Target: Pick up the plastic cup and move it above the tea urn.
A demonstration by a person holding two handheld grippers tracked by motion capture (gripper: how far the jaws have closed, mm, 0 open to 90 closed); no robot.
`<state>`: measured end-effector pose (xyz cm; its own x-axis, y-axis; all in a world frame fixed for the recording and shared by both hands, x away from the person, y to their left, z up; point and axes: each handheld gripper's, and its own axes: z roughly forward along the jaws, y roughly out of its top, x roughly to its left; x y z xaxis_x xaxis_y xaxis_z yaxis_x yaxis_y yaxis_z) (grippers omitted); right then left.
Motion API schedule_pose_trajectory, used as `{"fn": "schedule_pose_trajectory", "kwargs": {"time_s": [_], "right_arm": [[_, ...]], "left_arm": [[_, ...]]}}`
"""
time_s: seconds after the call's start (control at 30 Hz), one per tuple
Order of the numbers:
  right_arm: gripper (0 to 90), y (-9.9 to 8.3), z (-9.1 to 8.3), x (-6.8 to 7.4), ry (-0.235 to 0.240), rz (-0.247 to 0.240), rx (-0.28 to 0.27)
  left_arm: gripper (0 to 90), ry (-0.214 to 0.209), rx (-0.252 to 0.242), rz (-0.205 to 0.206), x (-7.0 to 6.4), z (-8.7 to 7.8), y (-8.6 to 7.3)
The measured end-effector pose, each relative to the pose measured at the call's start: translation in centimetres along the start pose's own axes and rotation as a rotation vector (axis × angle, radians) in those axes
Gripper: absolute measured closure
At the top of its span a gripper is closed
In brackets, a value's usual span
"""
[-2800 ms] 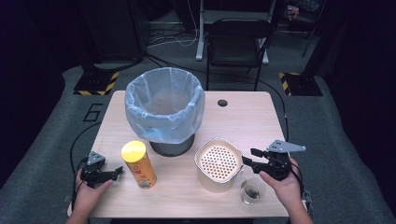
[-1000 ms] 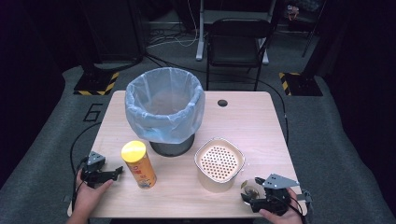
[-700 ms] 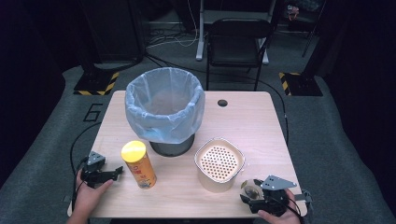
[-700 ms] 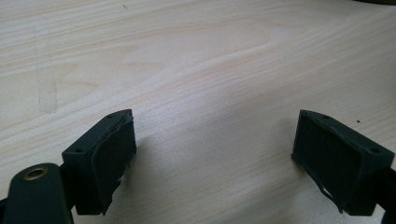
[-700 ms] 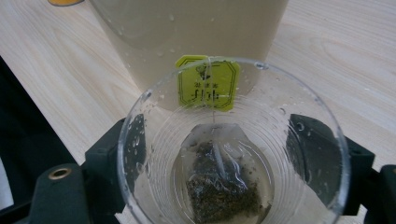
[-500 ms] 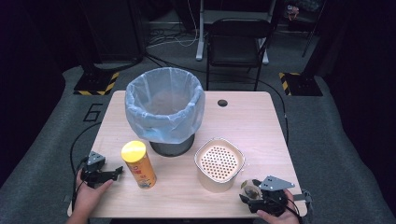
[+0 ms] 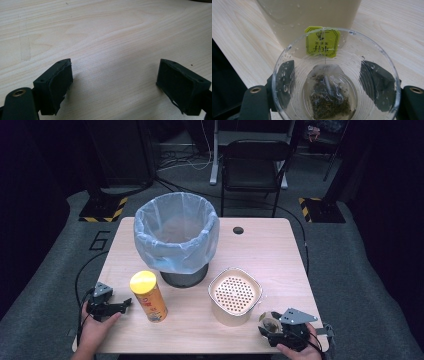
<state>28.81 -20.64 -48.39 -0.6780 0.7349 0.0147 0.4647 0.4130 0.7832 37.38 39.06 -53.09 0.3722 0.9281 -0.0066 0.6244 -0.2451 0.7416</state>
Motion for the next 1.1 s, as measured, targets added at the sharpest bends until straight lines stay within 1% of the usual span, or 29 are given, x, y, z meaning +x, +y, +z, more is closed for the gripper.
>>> {"fn": "schedule_pose_trajectory", "kwargs": {"time_s": [0.03,0.17,0.23,0.3,0.33,0.37,0.4,0.43,0.47,0.53,0.6,0.63,0.67,0.7,0.73,0.77,0.8,0.83,0.9,0.93,0.97,1.0,1.03,1.07,1.1], "right_arm": [[28.8,0.0,0.0,-0.1,-0.002,-0.014,-0.001],[28.7,0.0,-0.1,-0.1,-0.007,-0.015,0.003],[28.2,0.0,-0.1,-0.2,-0.011,-0.022,0.004],[28.1,0.1,-0.1,-0.3,-0.019,-0.015,-0.002],[27.8,0.1,-0.1,-0.3,-0.018,-0.01,0.002],[27.7,0.1,-0.1,-0.3,-0.028,-0.011,0.001],[27.7,0.1,-0.1,-0.3,-0.028,-0.01,0.001],[27.7,0.1,-0.1,-0.4,-0.032,-0.011,0.0],[27.7,0.1,-0.1,-0.4,-0.035,-0.011,0.001],[28.5,0.2,0.0,-0.4,-0.034,-0.013,0.0],[29.2,0.2,-0.1,-0.4,-0.038,-0.016,0.004],[29.4,0.2,-0.1,-0.4,-0.036,-0.022,0.006],[29.7,0.3,-0.1,-0.5,-0.029,-0.021,0.008],[29.9,0.3,-0.1,-0.5,-0.026,-0.016,0.011],[30.1,0.4,-0.1,-0.6,-0.016,-0.015,0.018],[30.2,0.4,-0.1,-0.6,-0.019,-0.006,0.013],[30.5,0.4,-0.1,-0.7,-0.021,-0.018,0.015],[30.9,0.5,-0.1,-0.7,-0.013,-0.01,0.021],[31.2,0.6,-0.1,-0.8,-0.007,-0.021,0.012],[31.3,0.6,-0.2,-0.8,-0.005,-0.016,0.01],[31.4,0.7,-0.2,-0.8,-0.012,-0.02,0.007],[31.5,0.8,-0.3,-0.9,-0.006,-0.023,0.005],[31.5,0.9,-0.3,-0.9,-0.003,-0.024,-0.009],[31.5,1.0,-0.4,-1.0,0.001,-0.018,-0.008],[31.5,1.0,-0.5,-1.1,0.002,-0.027,-0.009]], "left_arm": [[13.1,-0.001,0.001,0.001,0.0,0.0,0.0],[13.1,-0.003,0.006,0.001,0.0,-0.1,0.0],[13.1,0.0,0.0,0.0,0.0,0.0,0.0],[13.1,0.001,-0.004,-0.001,0.0,0.0,0.0],[13.1,-0.004,0.008,0.002,0.0,-0.1,0.0],[13.1,-0.003,0.006,0.001,0.0,0.0,0.0],[13.1,0.001,-0.002,0.0,0.0,0.0,0.0],[13.1,-0.004,0.008,0.001,0.0,-0.1,0.0],[13.1,0.001,-0.002,0.0,0.0,0.0,0.0],[13.1,-0.004,0.007,0.002,0.0,-0.1,0.0],[13.1,0.002,-0.009,-0.002,0.0,0.1,0.0],[13.1,-0.001,0.002,0.001,0.0,0.0,0.0],[13.1,-0.002,0.003,0.0,0.0,0.0,0.0],[13.1,0.002,-0.005,-0.001,0.0,0.0,0.0],[13.1,0.0,-0.001,0.0,0.0,0.0,0.0],[13.1,0.002,-0.009,-0.002,0.0,0.1,0.0],[13.1,-0.002,0.003,0.001,0.0,0.0,0.0],[13.1,-0.002,0.005,0.001,0.0,0.0,0.0],[13.1,0.001,-0.004,-0.001,0.0,0.0,0.0],[13.1,-0.003,0.006,0.001,0.0,0.0,0.0],[13.1,0.0,-0.001,0.0,0.0,0.0,0.0],[13.1,0.002,-0.009,-0.002,0.0,0.1,0.0],[13.1,0.002,-0.008,-0.001,0.0,0.1,0.0],[13.1,-0.003,0.007,0.001,0.0,-0.1,0.0],[13.1,0.0,-0.002,0.0,0.0,0.0,0.0]]}}
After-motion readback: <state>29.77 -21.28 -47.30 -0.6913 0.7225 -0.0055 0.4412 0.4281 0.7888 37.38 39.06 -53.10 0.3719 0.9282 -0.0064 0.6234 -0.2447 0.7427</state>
